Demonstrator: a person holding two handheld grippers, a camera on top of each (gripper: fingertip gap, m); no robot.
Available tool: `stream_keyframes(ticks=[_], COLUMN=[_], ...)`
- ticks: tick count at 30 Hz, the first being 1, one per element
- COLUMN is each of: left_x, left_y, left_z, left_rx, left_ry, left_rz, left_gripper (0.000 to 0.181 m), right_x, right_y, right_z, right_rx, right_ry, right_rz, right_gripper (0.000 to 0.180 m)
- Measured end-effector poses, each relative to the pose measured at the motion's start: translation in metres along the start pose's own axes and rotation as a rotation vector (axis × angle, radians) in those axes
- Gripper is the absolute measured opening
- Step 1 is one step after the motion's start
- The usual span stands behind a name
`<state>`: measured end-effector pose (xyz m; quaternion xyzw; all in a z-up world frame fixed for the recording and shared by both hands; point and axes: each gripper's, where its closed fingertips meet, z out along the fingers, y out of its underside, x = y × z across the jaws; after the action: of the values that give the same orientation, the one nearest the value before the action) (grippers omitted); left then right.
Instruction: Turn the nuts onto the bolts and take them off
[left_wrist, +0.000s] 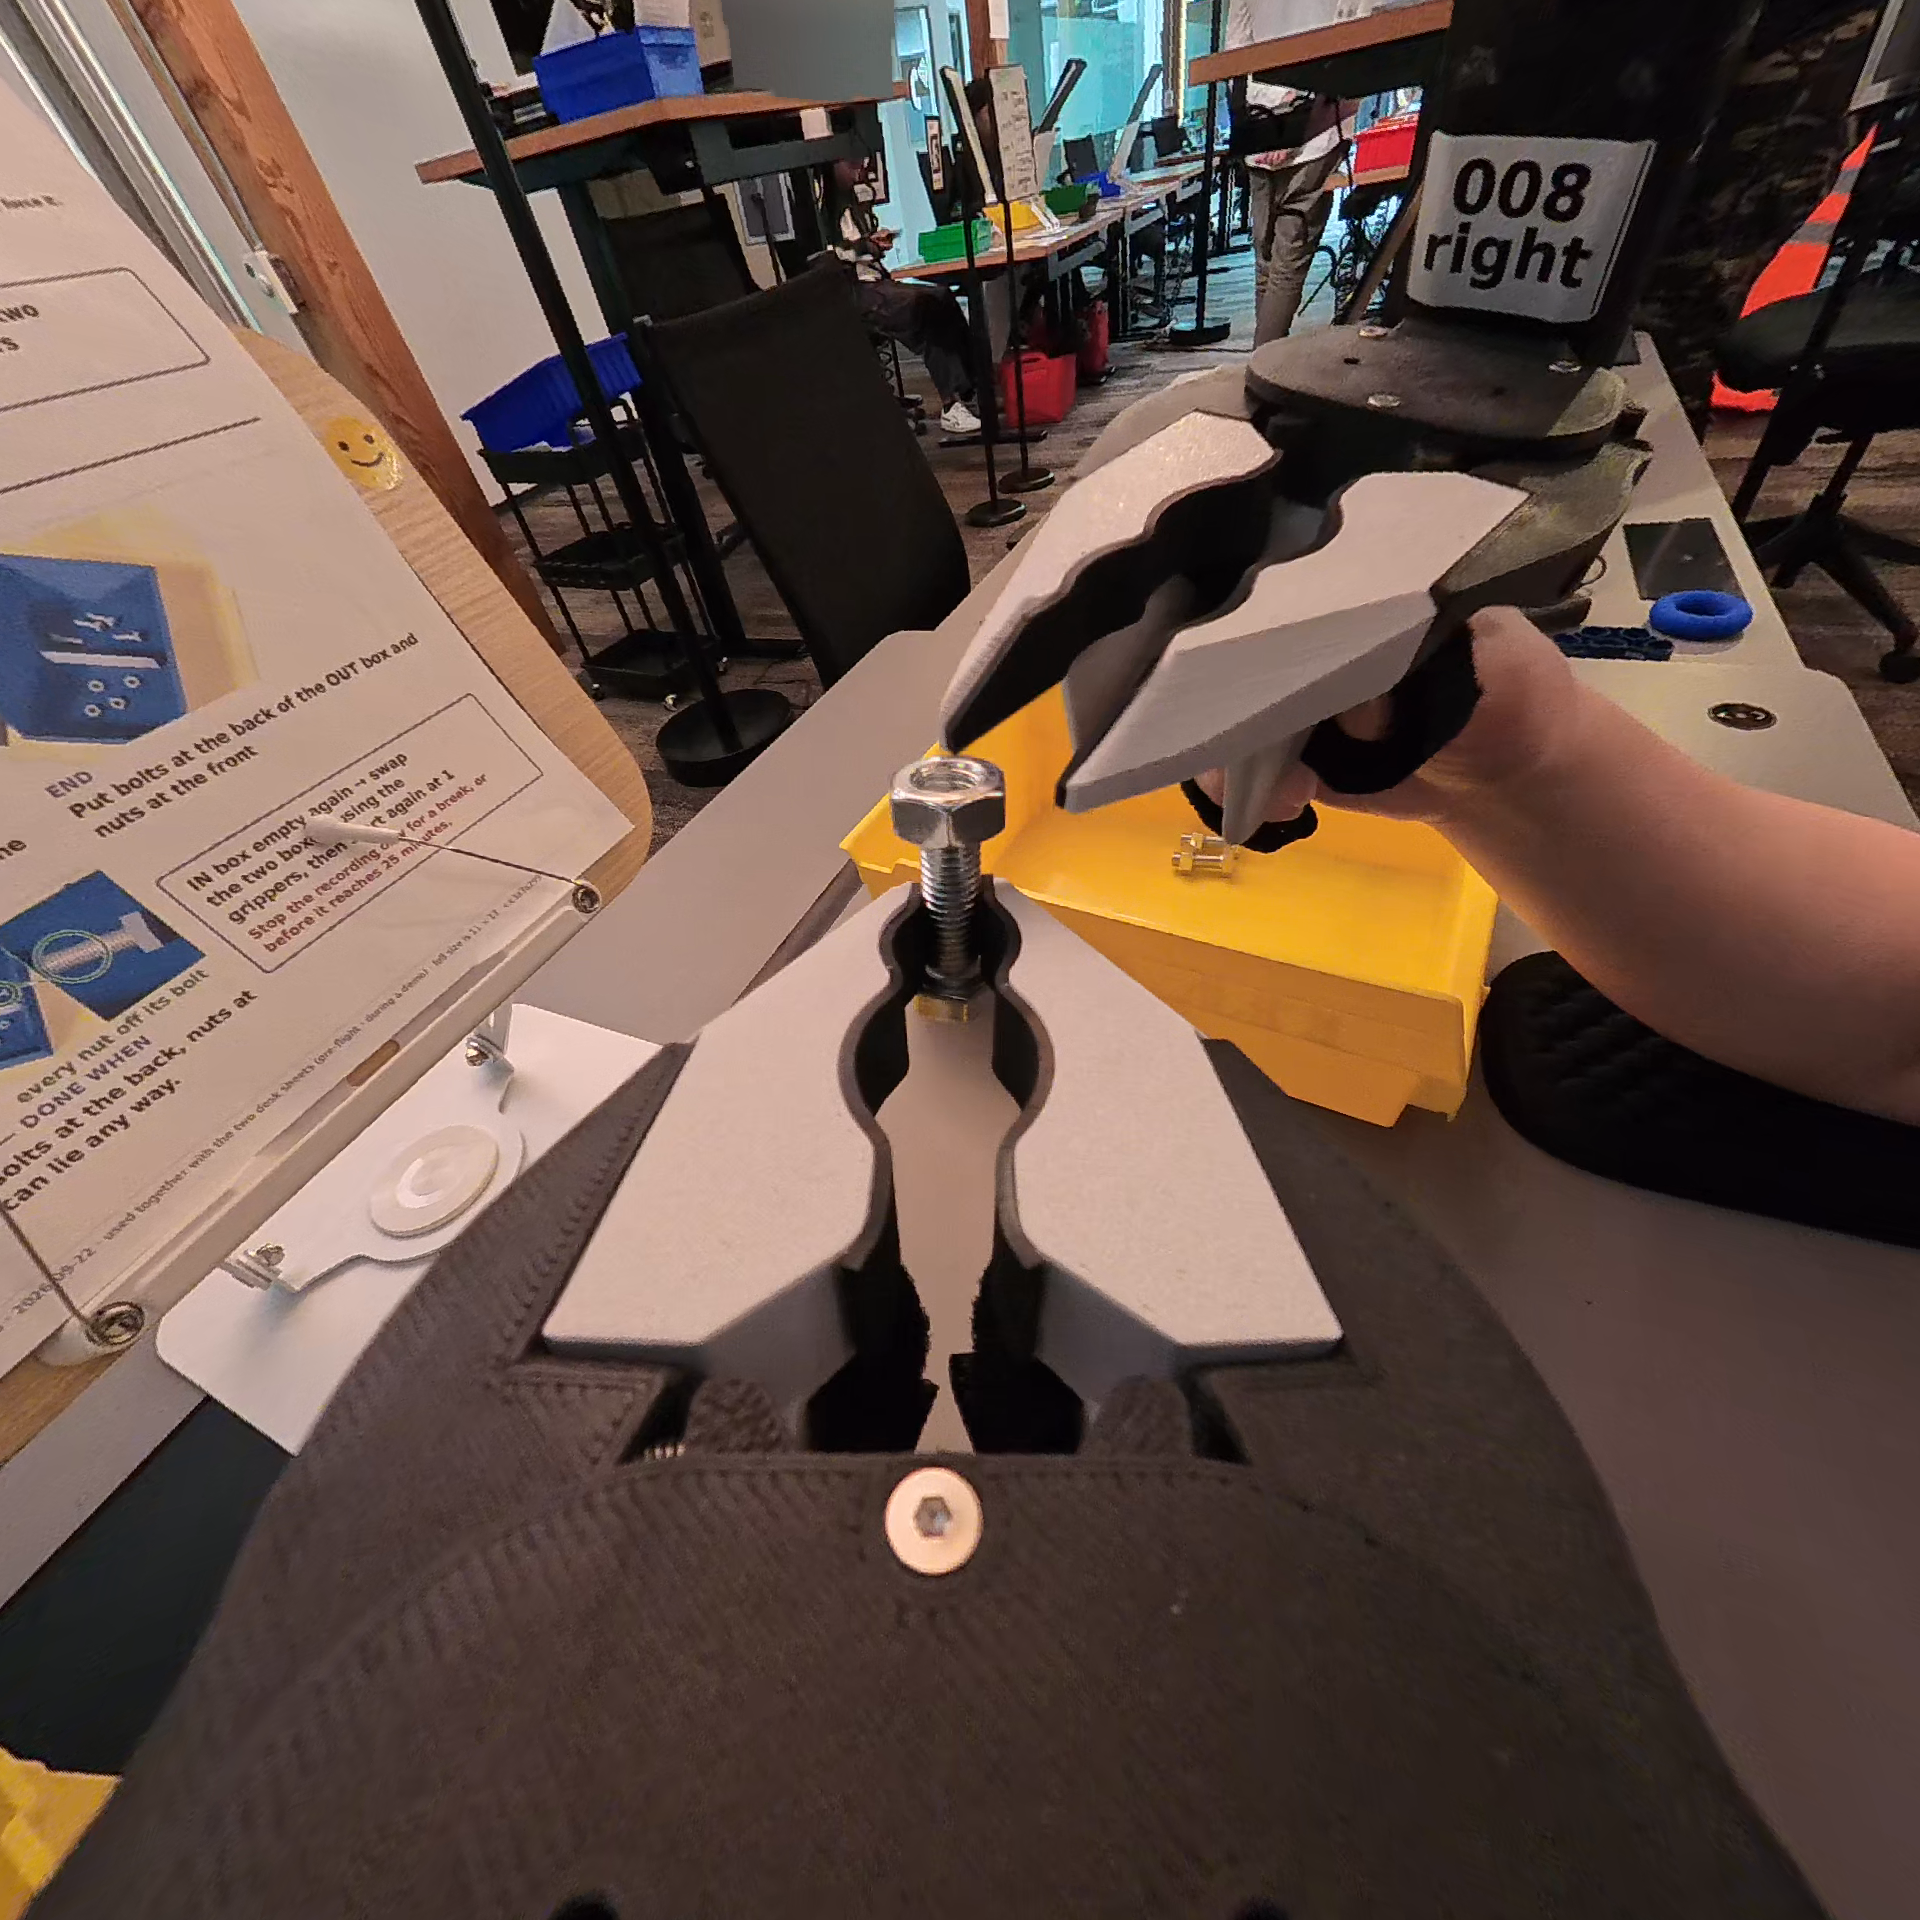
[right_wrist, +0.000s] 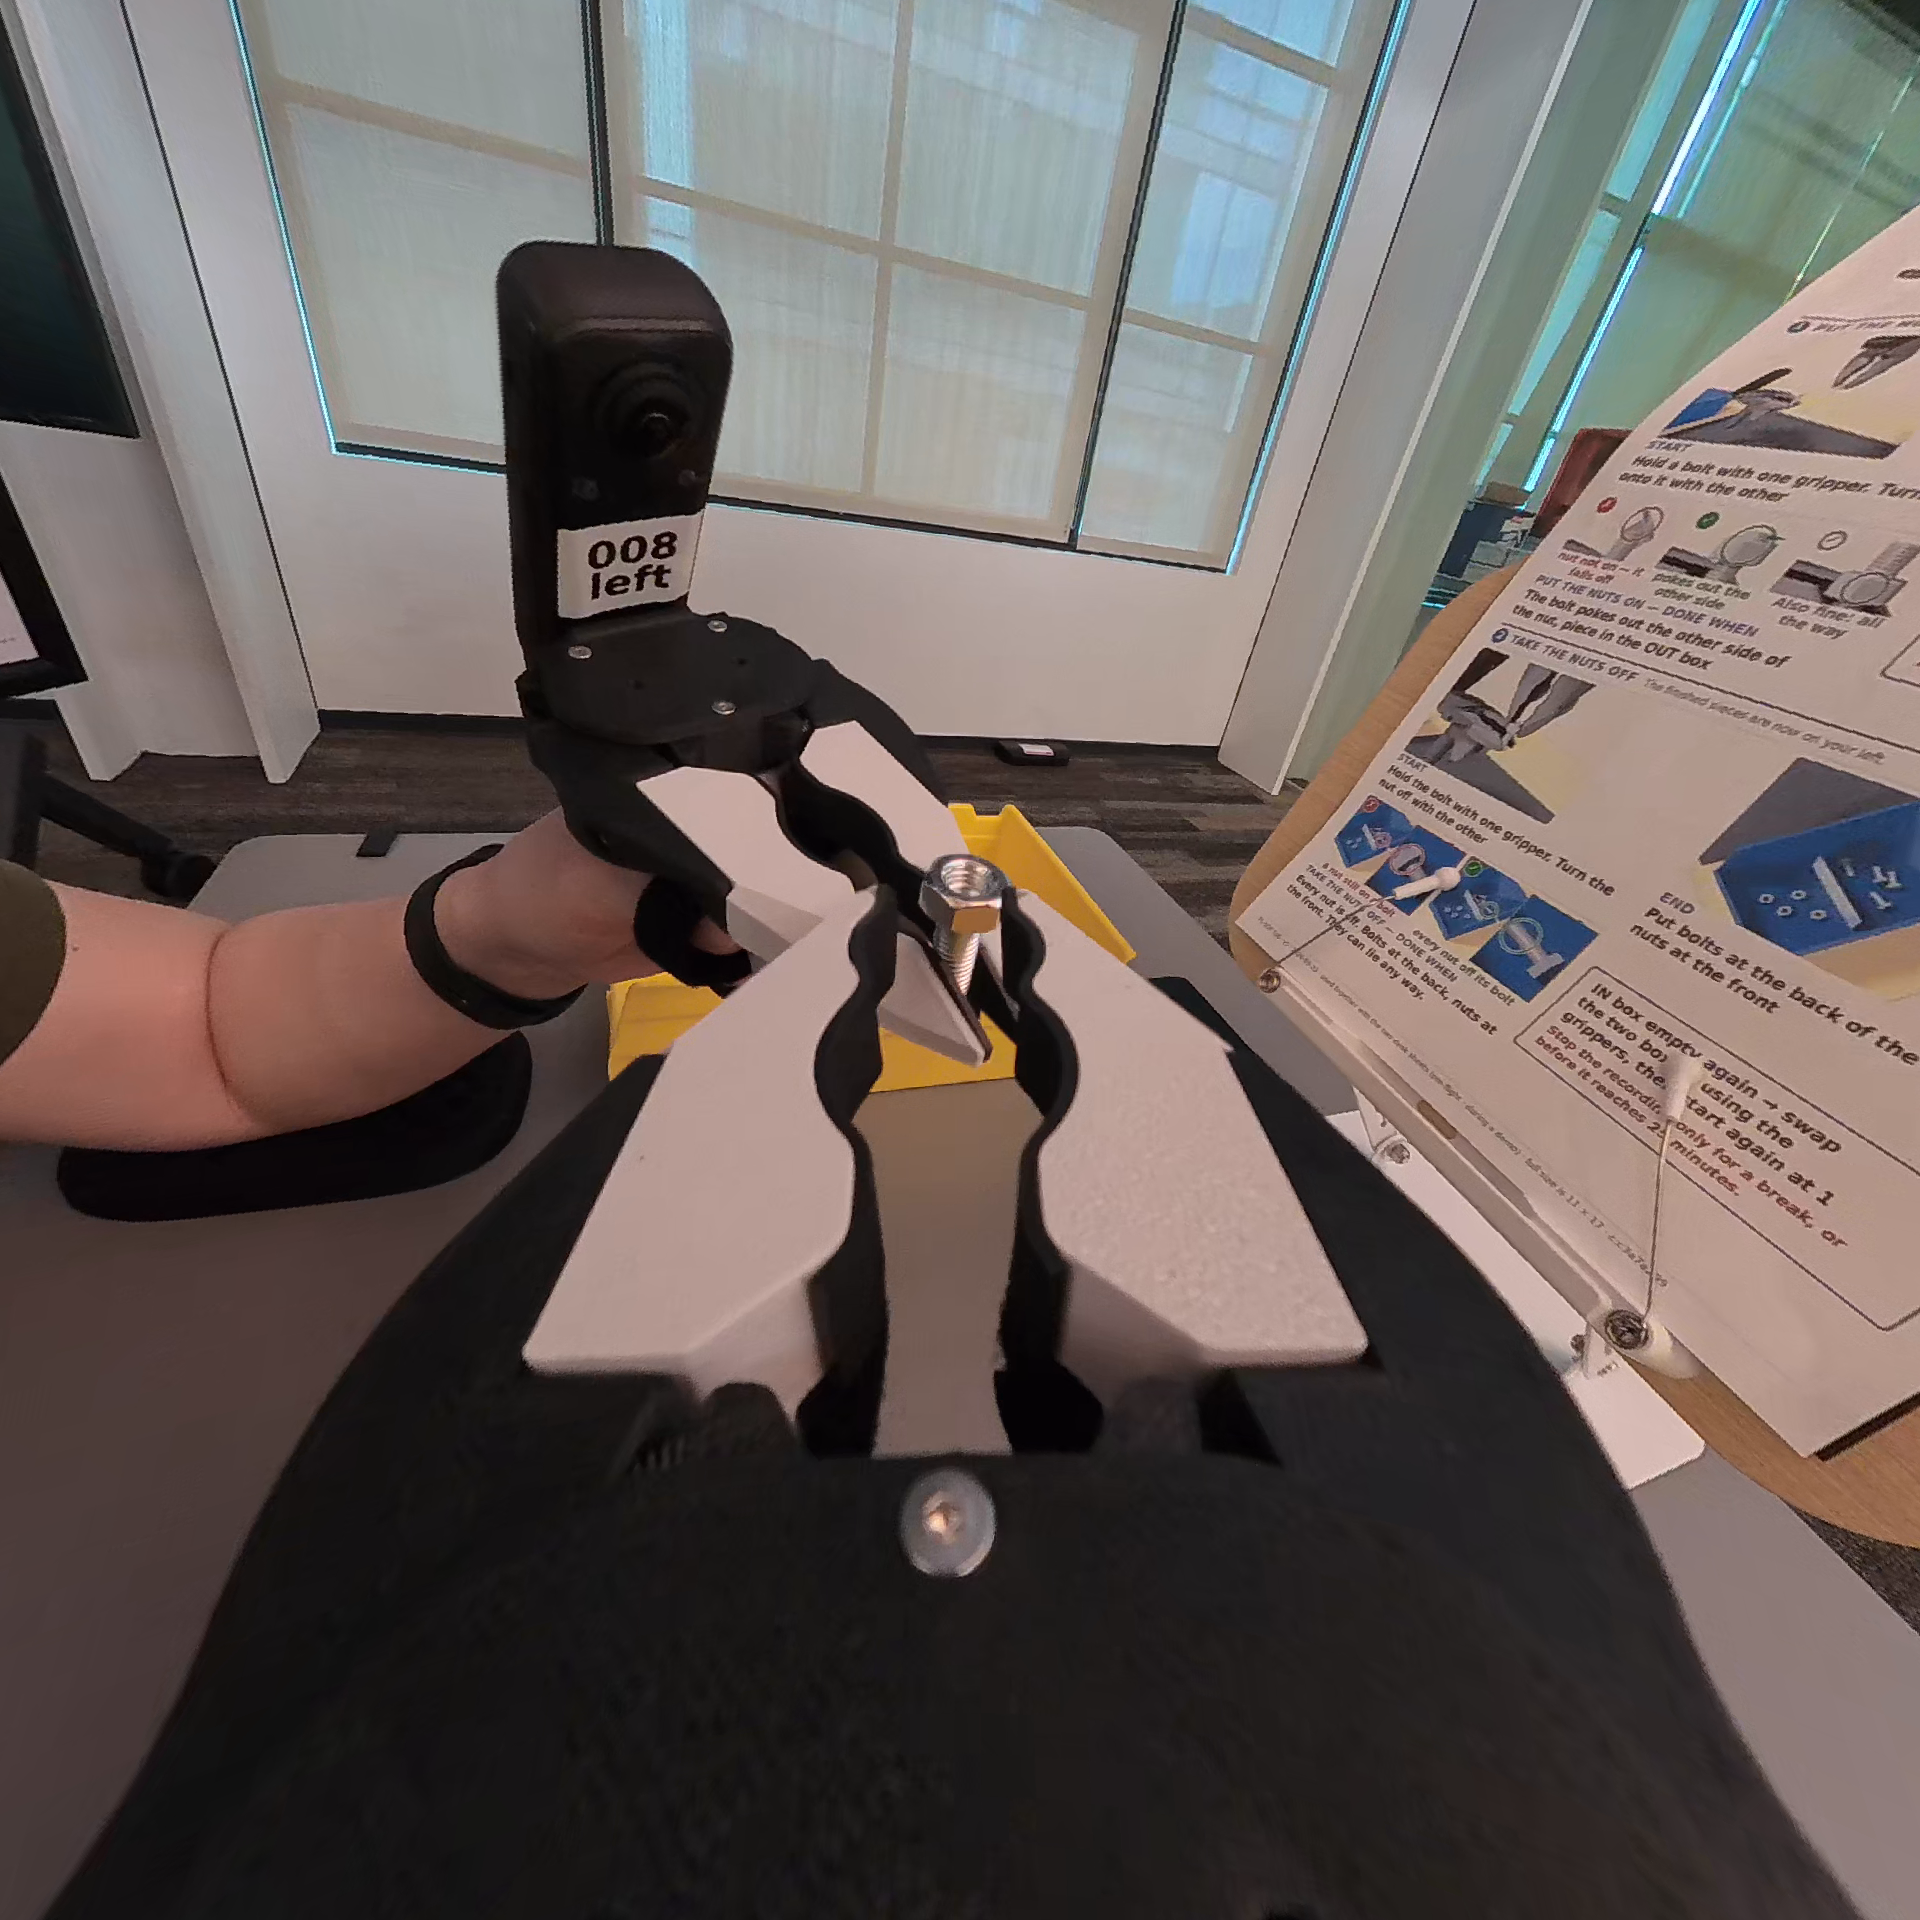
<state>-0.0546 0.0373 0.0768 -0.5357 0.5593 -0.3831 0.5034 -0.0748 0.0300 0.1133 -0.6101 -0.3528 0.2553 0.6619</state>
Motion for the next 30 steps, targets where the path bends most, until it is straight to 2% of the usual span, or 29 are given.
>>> stream_keyframes(ticks=[4,8,14,18,21,22,27,30], left_x=[-0.001,-0.003,0.001,-0.003,-0.009,-0.009,-0.004,-0.002], left_y=[0.001,0.001,0.001,0.001,0.0,-0.001,-0.001,0.0], left_z=[0.0,0.0,0.002,0.0,-0.003,-0.003,-0.002,0.0], left_rx=[-0.003,0.001,-0.002,-0.001,0.005,0.01,0.01,0.007], left_ry=[-0.007,-0.007,-0.001,-0.014,-0.034,-0.03,-0.009,-0.003], left_rz=[0.0,-0.009,0.005,-0.003,-0.01,-0.015,-0.014,-0.013], left_gripper=[0.007,0.007,0.007,0.007,0.007,0.007,0.007,0.007], right_x=[-0.003,-0.004,0.001,-0.006,-0.01,-0.009,0.0,-0.007], right_y=[0.002,0.003,0.006,0.009,0.008,0.007,0.006,0.007], right_z=[0.001,0.0,0.004,0.007,0.004,0.003,0.004,0.007], right_rx=[-0.014,-0.027,-0.025,-0.052,-0.057,-0.051,-0.029,-0.035], right_ry=[-0.014,-0.02,0.007,-0.015,-0.041,-0.039,0.0,-0.032], right_rz=[-0.01,-0.011,0.003,-0.035,-0.038,-0.028,0.009,-0.002], right_gripper=[0.021,0.013,0.035,0.036,0.019,0.02,0.037,0.039])
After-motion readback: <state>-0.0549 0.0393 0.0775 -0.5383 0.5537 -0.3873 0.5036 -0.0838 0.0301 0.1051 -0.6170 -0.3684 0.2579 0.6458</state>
